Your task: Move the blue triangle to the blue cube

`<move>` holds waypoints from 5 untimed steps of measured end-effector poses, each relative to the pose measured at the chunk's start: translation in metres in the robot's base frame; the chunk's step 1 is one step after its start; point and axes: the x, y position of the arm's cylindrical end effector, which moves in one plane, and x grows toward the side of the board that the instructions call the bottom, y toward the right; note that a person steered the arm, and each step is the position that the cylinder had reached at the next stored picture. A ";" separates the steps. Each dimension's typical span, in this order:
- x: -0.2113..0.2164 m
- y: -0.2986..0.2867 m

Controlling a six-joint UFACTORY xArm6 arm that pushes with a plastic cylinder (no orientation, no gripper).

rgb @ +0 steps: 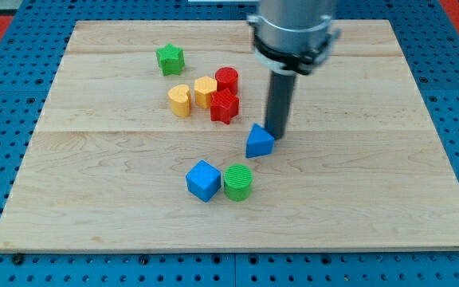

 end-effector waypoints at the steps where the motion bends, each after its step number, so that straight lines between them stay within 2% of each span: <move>1: 0.019 -0.026; 2: 0.042 -0.044; 4: 0.051 -0.044; 5: 0.037 0.013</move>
